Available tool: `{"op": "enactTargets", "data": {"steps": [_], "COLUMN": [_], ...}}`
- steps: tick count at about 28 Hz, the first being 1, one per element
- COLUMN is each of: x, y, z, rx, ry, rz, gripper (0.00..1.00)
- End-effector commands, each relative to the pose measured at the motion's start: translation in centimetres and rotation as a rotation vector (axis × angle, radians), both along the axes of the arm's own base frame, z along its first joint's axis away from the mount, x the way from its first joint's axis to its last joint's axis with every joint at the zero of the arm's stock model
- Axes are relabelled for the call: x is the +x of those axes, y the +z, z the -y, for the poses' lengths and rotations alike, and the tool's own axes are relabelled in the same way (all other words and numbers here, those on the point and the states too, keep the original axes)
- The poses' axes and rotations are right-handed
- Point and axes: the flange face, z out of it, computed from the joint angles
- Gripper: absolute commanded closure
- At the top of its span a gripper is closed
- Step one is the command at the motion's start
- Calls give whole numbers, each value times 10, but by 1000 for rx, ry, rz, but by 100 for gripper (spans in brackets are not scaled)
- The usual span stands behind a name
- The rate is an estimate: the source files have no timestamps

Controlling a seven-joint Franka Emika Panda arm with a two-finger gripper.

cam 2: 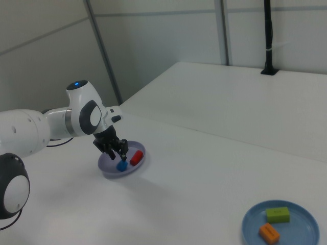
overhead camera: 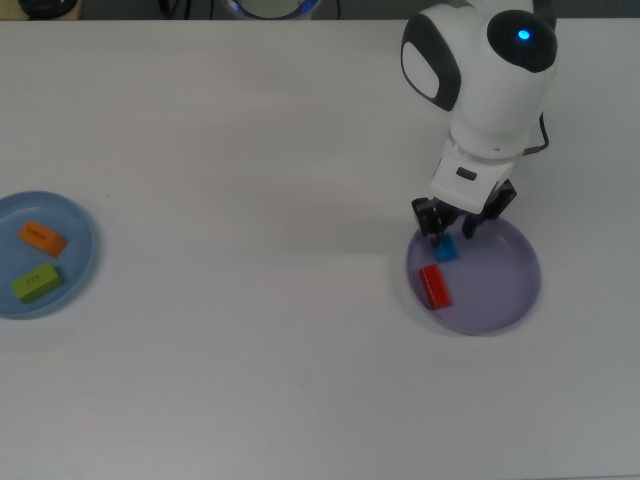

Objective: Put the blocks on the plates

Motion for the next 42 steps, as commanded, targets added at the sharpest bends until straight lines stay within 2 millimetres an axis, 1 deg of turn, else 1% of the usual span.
{"op": "enactTargets", "data": {"steps": [1,3,4,9,10,15,16,17,20,21,23,25,27,28,31,32,33,36,37,38,40,42], "x": [-10,-11,-12,-16,-15,-7,-4,-4,-8,-12,-16,-23,-38,-45,-68,-80,-85,-91,-91,-90,-89,-88], "y": [26,34,42,70,80,110,121,126,139,145,151,154,172,178,193,203,207,218,221,223,230,231], "z": [6,9,13,31,50,107,133,145,175,191,201,205,213,218,225,229,233,251,258,270,281,290], "rx": [-15,-18,-21,-39,-58,-92,-103,-108,-134,-148,-156,-163,-162,-160,-143,-114,-97,-33,-12,26,55,70], "ry": [-17,-33,-58,-134,-167,-256,-295,-314,-361,-388,-391,-389,-398,-404,-401,-388,-386,-406,-423,-452,-477,-496], "rz": [-21,-21,-20,-22,-32,-11,5,8,-15,-34,-49,-67,-70,-75,-71,-71,-74,-75,-74,-79,-70,-71], "gripper": [0,0,0,0,0,0,0,0,0,0,0,0,0,0,0,0,0,0,0,0,0,0]}}
